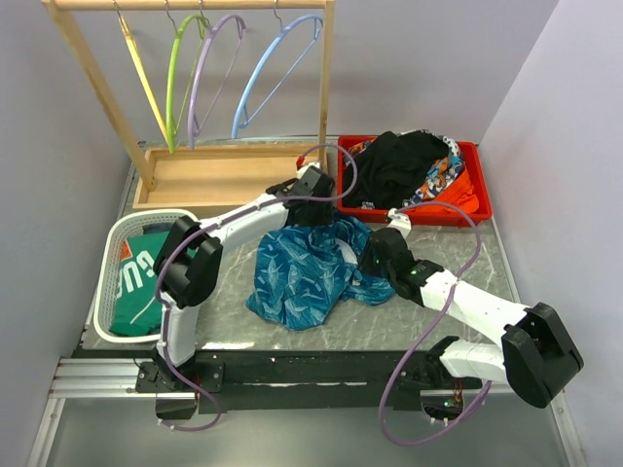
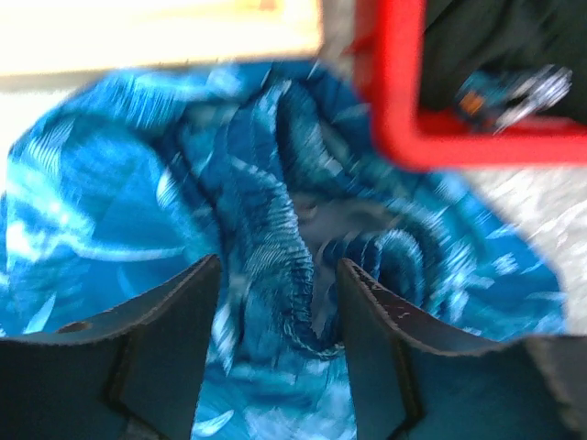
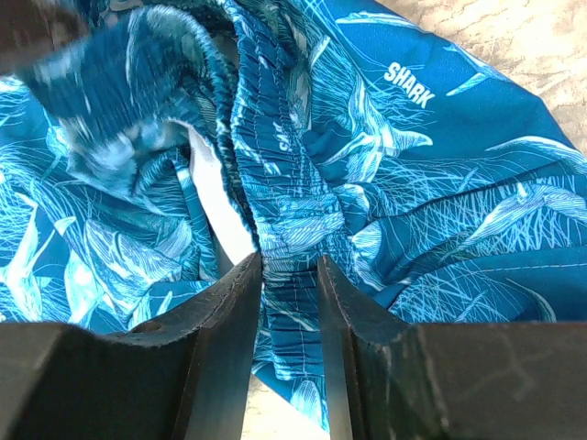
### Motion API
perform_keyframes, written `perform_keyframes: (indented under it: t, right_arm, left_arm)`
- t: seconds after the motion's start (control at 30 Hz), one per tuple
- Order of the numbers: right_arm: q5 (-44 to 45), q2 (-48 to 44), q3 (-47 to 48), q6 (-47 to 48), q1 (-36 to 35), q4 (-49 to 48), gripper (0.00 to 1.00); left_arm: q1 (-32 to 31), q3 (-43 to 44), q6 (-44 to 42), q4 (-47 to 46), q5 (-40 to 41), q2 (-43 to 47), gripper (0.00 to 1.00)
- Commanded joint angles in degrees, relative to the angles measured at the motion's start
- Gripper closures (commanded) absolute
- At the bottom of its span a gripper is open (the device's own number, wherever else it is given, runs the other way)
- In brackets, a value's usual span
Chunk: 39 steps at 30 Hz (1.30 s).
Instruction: Place the shorts on the hanger
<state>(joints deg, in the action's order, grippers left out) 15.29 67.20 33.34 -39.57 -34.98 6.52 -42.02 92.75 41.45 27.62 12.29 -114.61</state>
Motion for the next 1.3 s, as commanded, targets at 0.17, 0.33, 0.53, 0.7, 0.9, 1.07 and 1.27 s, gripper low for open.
perform_keyframes:
  t: [0.17, 0.33, 0.53, 0.7, 0.9, 1.07, 1.27]
  right_arm:
    - [0.4, -0.5, 1.8, 0.1, 0.2, -1.1, 0.61]
    - [-0.1, -0.8, 3.4, 2.6, 0.1, 0.2, 0.52]
    - [0.2, 0.4, 6.2, 5.2, -2.3, 2.7, 0.41]
    - [3.2, 5.6, 8.0, 4.4, -3.6, 3.8, 0.38]
    - [3.4, 7.1, 7.4, 4.2, -4.3, 4.3, 0.41]
    - [5.2, 4.7, 3.9, 0.7, -4.7, 5.1, 0.42]
    - [5.3, -0.8, 1.6, 0.5, -8.3, 5.2, 0.42]
  left_arm:
    - [0.1, -7.2, 1.6, -0.1, -1.4, 8.7, 0.63]
    - [0.1, -13.0, 1.1, -0.3, 1.0, 14.1, 0.99]
    - [0.1, -20.7, 1.1, -0.5, 5.5, 20.5, 0.99]
    - [0.1, -23.2, 0.3, 0.6, 8.5, 24.2, 0.99]
    - [0.0, -24.4, -0.6, 1.0, 10.0, 27.9, 0.99]
    - [0.0, -23.8, -1.0, 1.5, 10.5, 28.9, 0.99]
    - [0.1, -21.7, -2.0, 2.3, 10.7, 29.2, 0.99]
